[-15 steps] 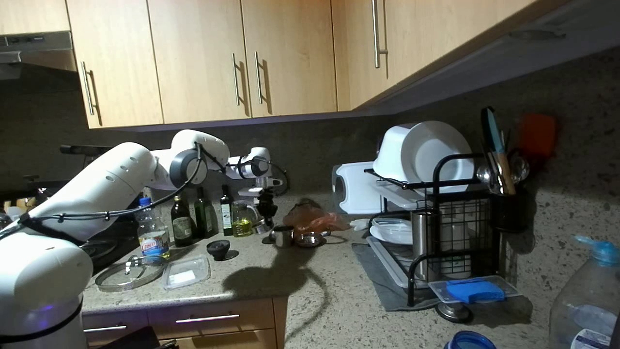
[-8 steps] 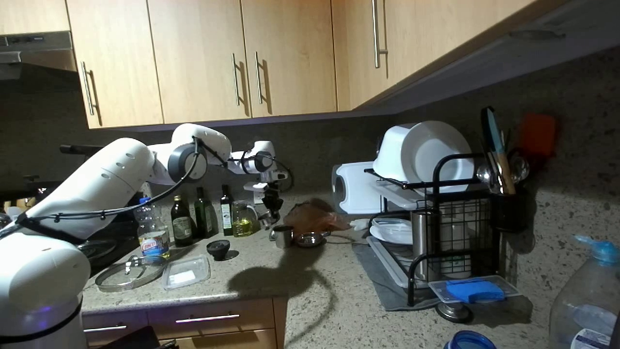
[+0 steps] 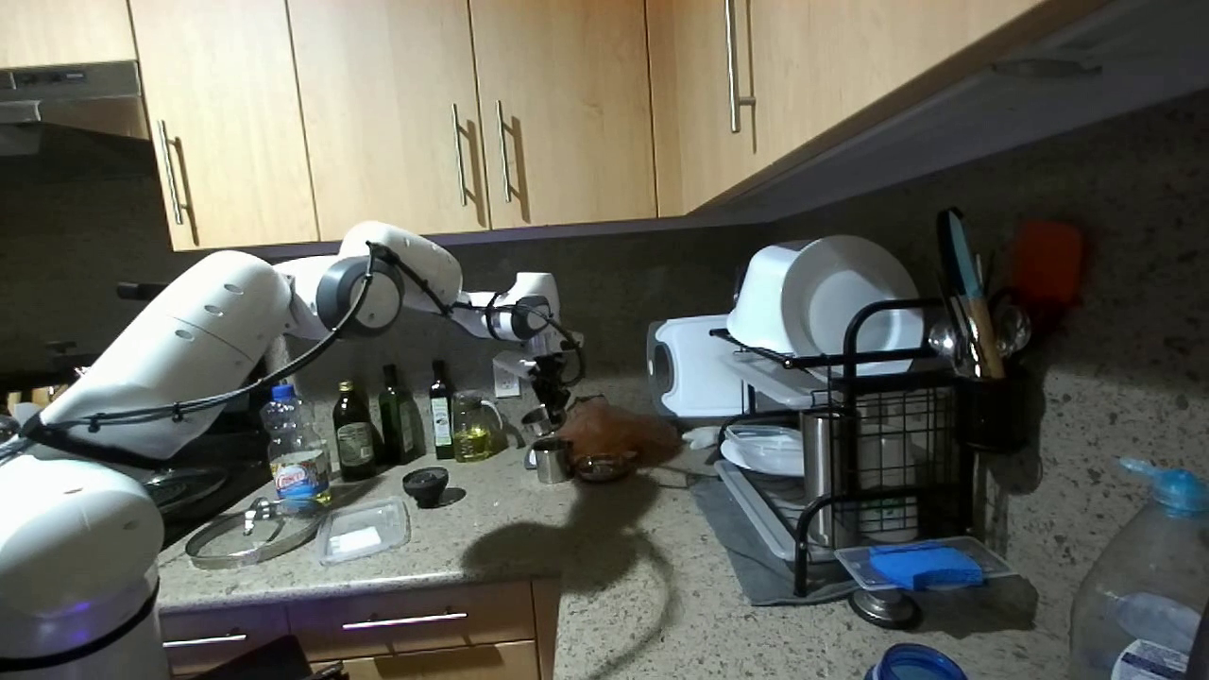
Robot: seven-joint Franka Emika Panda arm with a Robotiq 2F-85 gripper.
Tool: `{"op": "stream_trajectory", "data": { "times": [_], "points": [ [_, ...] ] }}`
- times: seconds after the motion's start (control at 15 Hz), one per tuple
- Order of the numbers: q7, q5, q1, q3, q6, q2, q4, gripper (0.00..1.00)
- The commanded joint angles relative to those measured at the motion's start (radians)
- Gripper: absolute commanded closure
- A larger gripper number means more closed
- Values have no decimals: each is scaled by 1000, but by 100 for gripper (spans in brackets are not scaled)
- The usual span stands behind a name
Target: Put the left silver bowl on the right bowl
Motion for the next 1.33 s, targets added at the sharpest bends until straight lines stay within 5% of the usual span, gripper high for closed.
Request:
{"op": "stream_trajectory", "data": {
  "times": [0.0, 0.87, 1.27],
  "points": [
    [17, 70, -37, 7, 102, -126, -189, 97],
    [188, 172, -81, -47, 274, -275, -497, 98],
    [294, 199, -88, -70, 292, -293, -550, 97]
  ]
}}
